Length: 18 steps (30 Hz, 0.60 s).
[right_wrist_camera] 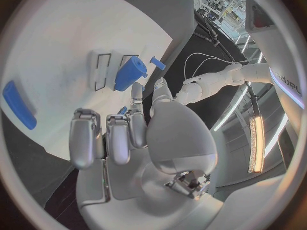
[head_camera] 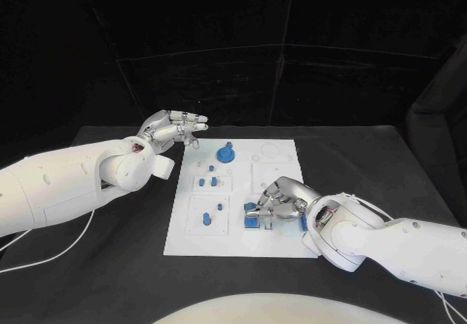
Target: Assemble the parts on the task board
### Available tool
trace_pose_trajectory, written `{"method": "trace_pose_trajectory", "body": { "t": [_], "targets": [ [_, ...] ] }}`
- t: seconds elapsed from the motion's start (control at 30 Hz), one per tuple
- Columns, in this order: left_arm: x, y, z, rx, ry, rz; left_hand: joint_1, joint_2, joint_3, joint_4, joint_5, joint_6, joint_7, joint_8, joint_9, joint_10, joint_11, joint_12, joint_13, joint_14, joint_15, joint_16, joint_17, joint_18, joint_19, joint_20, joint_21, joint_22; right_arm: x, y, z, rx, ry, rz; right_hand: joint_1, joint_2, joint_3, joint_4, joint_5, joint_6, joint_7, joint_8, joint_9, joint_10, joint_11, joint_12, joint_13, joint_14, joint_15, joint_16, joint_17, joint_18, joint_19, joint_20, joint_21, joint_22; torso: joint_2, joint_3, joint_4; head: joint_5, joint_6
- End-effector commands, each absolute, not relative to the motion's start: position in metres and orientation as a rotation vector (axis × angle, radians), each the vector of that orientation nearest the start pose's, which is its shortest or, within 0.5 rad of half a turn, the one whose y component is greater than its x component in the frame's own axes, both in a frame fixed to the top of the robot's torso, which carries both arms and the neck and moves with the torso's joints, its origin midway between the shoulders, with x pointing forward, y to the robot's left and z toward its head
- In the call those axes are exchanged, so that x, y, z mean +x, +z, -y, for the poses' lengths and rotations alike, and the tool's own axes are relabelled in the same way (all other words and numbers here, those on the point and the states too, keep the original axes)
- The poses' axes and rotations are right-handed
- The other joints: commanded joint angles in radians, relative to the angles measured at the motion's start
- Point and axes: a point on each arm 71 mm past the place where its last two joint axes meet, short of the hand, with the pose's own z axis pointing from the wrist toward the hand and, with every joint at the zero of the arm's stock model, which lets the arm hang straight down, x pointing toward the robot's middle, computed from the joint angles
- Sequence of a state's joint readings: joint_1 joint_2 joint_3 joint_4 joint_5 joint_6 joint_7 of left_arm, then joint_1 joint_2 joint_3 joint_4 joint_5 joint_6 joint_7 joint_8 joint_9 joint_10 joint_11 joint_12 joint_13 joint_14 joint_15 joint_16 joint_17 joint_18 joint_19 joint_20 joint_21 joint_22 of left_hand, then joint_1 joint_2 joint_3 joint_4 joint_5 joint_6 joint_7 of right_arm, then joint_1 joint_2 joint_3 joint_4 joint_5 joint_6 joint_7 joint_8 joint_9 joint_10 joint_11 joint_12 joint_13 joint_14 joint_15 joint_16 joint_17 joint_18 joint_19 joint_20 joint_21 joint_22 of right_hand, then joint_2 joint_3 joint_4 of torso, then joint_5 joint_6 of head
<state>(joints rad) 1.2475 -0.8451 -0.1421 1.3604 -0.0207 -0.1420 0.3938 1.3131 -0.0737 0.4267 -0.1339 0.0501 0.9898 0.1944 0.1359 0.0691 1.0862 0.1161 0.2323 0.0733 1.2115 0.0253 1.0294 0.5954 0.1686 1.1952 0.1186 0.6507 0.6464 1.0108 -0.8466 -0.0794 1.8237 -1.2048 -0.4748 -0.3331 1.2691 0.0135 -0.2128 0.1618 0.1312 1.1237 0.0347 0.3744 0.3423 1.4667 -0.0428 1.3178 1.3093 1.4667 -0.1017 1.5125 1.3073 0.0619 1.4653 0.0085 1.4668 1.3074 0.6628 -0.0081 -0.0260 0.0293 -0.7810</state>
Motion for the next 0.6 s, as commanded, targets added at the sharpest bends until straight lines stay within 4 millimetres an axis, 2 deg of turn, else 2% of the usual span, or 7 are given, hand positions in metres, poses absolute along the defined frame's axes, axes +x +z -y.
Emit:
{"method": "trace_pose_trajectory", "body": {
  "t": [0.03, 0.17, 0.6],
  "targets": [
    [0.5102, -0.1982, -0.2540, -1.065, -1.504, -1.500, 0.013, 0.001, 0.000, -0.004, -0.001, -0.006, -0.001, 0.006, 0.000, -0.009, -0.001, 0.005, 0.001, -0.009, -0.001, 0.001, -0.001, 0.014, -0.005, 0.002, -0.006, -0.001, 0.3770, -0.2502, 0.1335, 0.225, 0.882, -1.949, 0.040, 0.007, 0.006, -0.019, -0.004, -0.004, -0.002, 0.004, 0.003, 0.003, 0.004, 0.007, 0.072, 0.083, 0.000, 0.006, 0.158, -0.020, 0.031, 0.000, 0.004, 0.066, 0.001, 0.0005, 0.0003, 0.001, 0.000],
    [0.5102, -0.1983, -0.2539, -1.065, -1.504, -1.501, 0.013, 0.001, 0.000, -0.004, -0.001, -0.006, -0.001, 0.006, 0.000, -0.009, -0.001, 0.005, 0.001, -0.009, -0.001, 0.001, -0.001, 0.014, -0.005, 0.002, -0.006, -0.001, 0.3767, -0.2506, 0.1325, 0.199, 0.863, -1.956, 0.093, 0.022, 0.028, -0.056, -0.044, -0.005, -0.005, 0.006, 0.005, 0.004, 0.001, 0.008, 0.075, 0.084, -0.003, 0.006, 0.159, -0.020, 0.031, -0.003, 0.004, 0.066, 0.001, 0.0006, 0.0006, 0.000, 0.001],
    [0.5105, -0.1987, -0.2524, -1.064, -1.508, -1.504, 0.013, 0.001, 0.000, -0.004, -0.001, -0.006, -0.001, 0.006, 0.000, -0.009, -0.001, 0.005, 0.001, -0.009, -0.001, 0.001, -0.001, 0.014, -0.005, 0.002, -0.006, -0.001, 0.3807, -0.2538, 0.1261, 0.171, 0.761, -1.961, 0.164, 0.058, 0.076, -0.114, -0.055, -0.002, -0.013, 0.000, 0.002, 0.009, -0.007, 0.014, 0.084, 0.084, -0.008, 0.006, 0.160, -0.020, 0.031, -0.008, 0.003, 0.067, 0.001, 0.0000, 0.0013, -0.002, -0.003]
  ]
}}
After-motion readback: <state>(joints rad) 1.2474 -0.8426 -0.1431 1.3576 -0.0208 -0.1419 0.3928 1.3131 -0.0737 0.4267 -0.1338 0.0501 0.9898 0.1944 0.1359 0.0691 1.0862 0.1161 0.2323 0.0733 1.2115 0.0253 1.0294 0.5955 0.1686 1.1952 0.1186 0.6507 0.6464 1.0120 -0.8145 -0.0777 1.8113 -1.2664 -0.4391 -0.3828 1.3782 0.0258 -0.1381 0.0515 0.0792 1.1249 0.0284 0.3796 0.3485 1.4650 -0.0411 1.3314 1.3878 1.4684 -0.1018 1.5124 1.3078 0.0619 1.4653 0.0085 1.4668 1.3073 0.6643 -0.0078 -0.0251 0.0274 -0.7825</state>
